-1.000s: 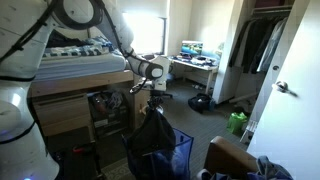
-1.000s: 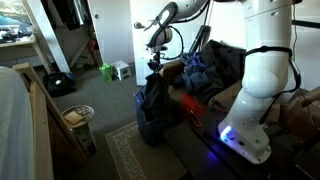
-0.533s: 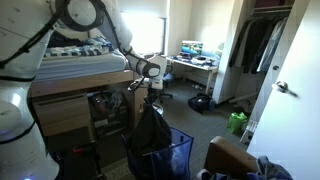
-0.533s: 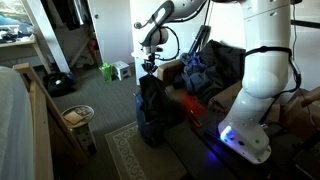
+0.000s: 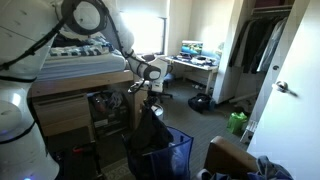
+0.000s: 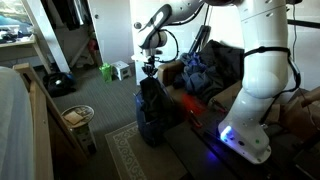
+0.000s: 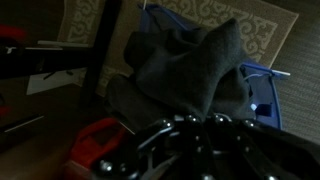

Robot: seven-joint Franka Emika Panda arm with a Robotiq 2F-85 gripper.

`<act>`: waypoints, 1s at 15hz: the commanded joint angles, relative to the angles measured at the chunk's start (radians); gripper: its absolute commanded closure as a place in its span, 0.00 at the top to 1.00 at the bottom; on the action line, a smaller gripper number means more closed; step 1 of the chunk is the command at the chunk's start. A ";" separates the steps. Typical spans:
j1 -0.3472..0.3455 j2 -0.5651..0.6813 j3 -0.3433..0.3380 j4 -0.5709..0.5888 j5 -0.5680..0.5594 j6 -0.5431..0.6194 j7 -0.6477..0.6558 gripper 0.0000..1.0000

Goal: Pick the hoodie on the sofa and put it in the bag

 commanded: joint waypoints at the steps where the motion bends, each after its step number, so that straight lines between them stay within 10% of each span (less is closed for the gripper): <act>1: -0.008 0.037 -0.017 0.032 0.024 -0.048 -0.014 0.03; 15: -0.010 0.138 -0.082 0.096 0.014 -0.199 0.073 0.02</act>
